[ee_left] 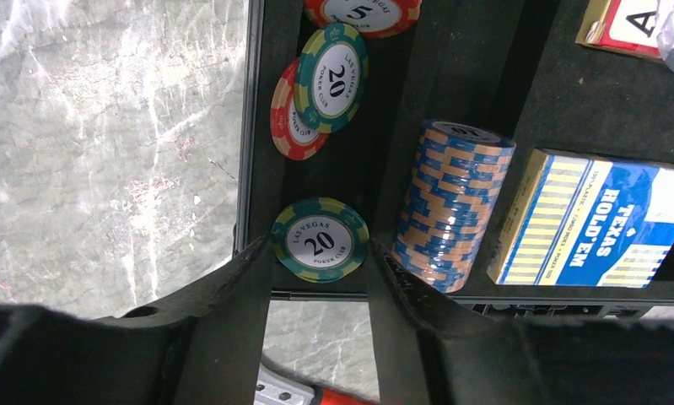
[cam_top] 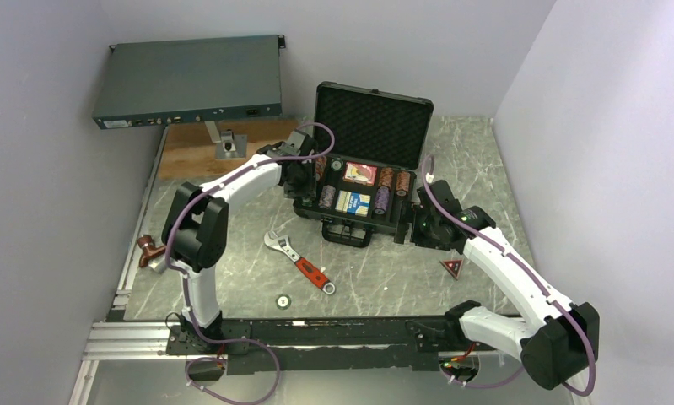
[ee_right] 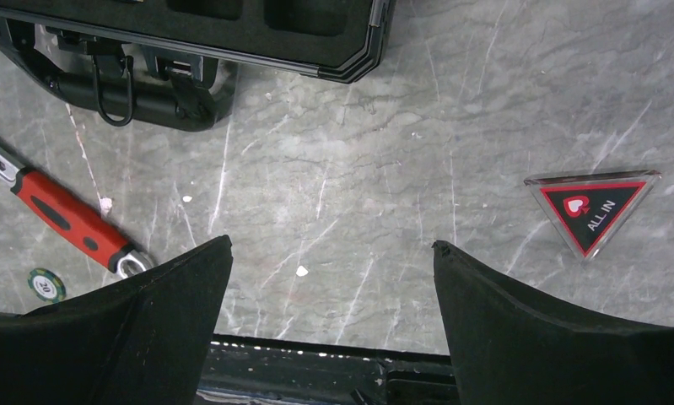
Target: Pack up texas hold em set
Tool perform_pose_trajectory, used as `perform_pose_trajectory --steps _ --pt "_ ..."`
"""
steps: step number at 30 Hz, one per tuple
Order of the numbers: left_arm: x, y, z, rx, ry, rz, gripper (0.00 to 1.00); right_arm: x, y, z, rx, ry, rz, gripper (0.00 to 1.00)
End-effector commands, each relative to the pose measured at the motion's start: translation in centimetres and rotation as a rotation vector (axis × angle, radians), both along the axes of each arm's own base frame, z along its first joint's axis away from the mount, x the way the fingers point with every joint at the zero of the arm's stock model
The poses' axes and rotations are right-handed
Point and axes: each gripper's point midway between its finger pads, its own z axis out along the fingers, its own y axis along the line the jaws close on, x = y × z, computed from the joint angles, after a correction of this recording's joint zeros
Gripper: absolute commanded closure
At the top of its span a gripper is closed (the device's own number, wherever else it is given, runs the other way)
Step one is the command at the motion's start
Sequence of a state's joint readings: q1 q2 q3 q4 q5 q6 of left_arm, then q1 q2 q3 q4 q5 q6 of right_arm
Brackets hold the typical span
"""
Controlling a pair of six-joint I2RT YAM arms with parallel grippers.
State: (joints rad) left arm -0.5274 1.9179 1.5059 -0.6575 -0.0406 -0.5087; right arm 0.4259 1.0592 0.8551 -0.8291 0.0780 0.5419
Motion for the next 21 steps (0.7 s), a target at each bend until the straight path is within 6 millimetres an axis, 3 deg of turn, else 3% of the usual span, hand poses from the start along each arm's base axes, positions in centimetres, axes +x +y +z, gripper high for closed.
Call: perform_pose_trajectory --steps 1,6,9,15,20,21 --pt "0.3 -0.6 1.6 -0.012 -0.035 -0.035 0.49 -0.1 -0.5 -0.1 -0.023 -0.006 -0.002 0.08" --pt "-0.1 -0.3 1.8 -0.007 -0.050 -0.045 0.33 0.0 -0.4 -0.2 -0.021 -0.001 0.002 0.08" --pt "-0.1 -0.2 2.5 -0.008 -0.068 -0.047 0.29 0.0 -0.4 -0.2 -0.020 0.000 0.003 0.08" --pt "-0.4 0.6 6.3 -0.016 -0.139 -0.035 0.26 0.0 -0.4 0.0 -0.021 -0.003 0.006 0.08" --pt "-3.0 2.4 9.0 -0.014 -0.187 -0.041 0.26 0.1 -0.3 0.1 -0.016 -0.006 0.006 0.08" --pt "-3.9 2.8 8.8 -0.006 -0.182 -0.046 0.26 0.2 -0.2 0.1 -0.012 -0.007 0.006 0.08"
